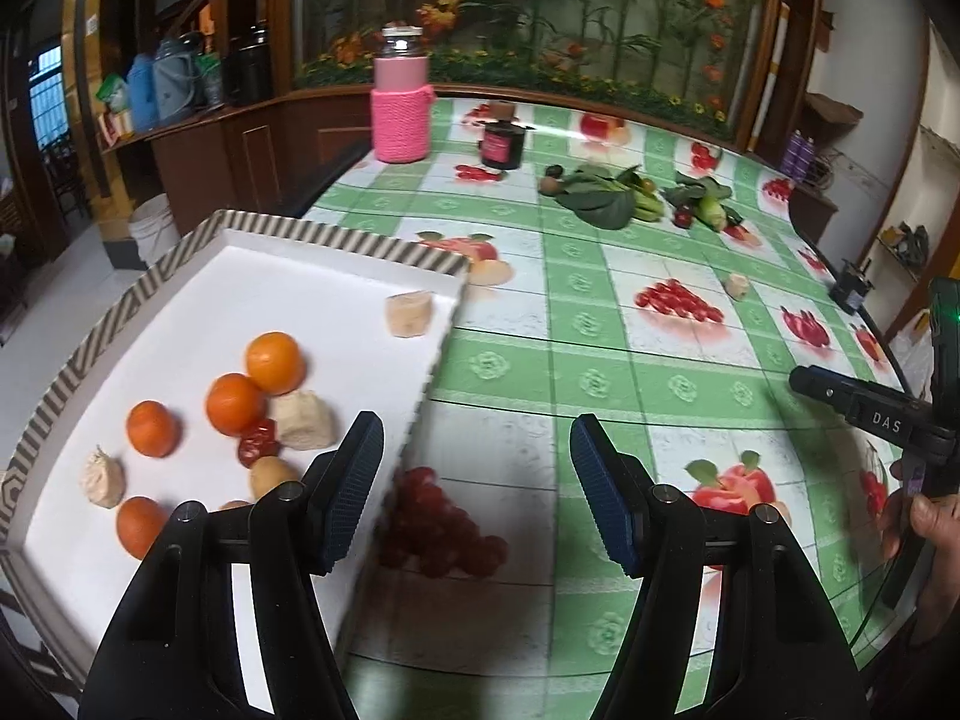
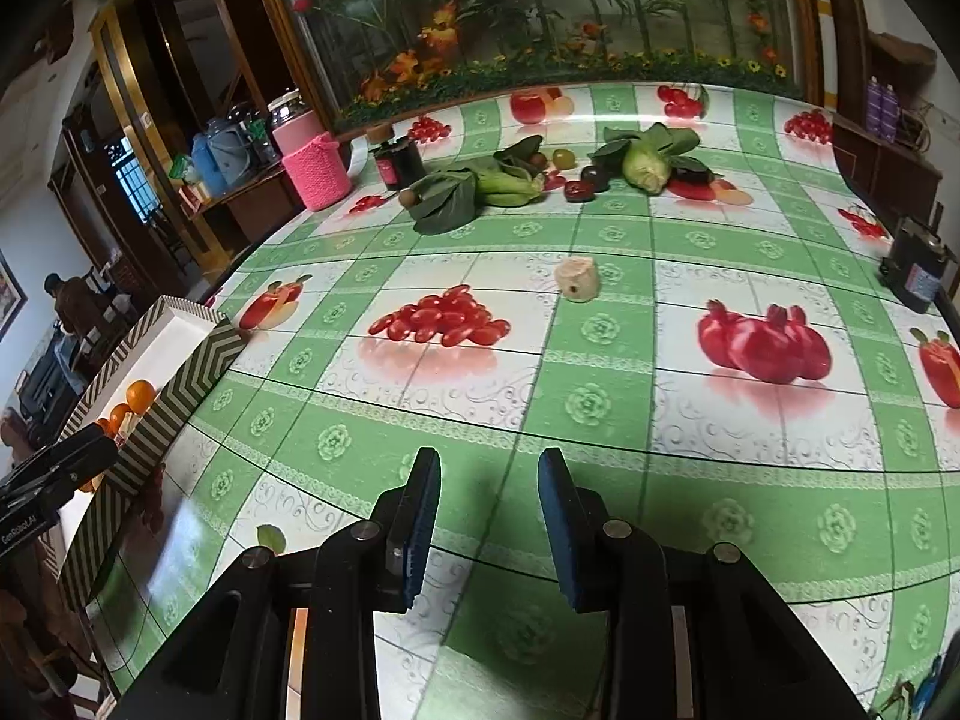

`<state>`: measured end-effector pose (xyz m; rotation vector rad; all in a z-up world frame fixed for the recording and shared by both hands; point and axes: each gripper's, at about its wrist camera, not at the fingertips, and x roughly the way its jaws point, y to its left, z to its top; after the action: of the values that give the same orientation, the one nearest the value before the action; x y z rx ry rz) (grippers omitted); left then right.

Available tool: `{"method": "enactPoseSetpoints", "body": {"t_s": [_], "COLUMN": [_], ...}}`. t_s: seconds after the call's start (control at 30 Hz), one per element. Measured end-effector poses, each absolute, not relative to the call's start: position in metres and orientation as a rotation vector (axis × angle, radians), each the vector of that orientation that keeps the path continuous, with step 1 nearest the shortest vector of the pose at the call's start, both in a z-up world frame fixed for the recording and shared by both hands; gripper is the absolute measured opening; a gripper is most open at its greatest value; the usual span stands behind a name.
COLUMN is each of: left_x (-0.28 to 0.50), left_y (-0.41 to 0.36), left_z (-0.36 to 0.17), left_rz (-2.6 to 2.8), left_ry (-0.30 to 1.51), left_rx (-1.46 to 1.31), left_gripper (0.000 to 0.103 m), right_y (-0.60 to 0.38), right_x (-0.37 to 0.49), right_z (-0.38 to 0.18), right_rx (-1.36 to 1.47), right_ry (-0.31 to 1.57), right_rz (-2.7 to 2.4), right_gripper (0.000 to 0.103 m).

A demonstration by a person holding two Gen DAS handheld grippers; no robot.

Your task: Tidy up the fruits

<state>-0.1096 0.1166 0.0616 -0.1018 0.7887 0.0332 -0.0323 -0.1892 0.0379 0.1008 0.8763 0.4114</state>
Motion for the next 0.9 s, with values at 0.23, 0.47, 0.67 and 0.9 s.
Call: {"method": "enactPoseSetpoints", "body": {"t_s": [0.23, 0.47, 0.67, 0.9], "left_x": [-0.104, -0.103, -0.100, -0.100], "left_y": [0.108, 0.106, 0.110, 0.118], "left_z": [0.053, 0.051, 0.050, 0.048], "left_rz": [0.015, 0.000, 0.005, 0.000], "left_ry": [0.811, 0.812, 0.815, 0.829], "left_rx": [-0.094, -0.079, -0.082, -0.086], "left_gripper": [0.065, 0.065, 0.065, 0.065], "right_y": [-0.185, -0.206, -0.239, -0.268], "right_x": [-0.034, -0.040, -0.052, -0.062], "right_z": [0.035, 0.042, 0.054, 0.057], "right_rx": [0.076, 0.077, 0.079, 0.096], "right_ry": [0.885, 0.868, 0.840, 0.838], "right_rz": [0.416, 0.374, 0.312, 0.266], "right_gripper": [0.034, 0.034, 0.035, 0.036]}}
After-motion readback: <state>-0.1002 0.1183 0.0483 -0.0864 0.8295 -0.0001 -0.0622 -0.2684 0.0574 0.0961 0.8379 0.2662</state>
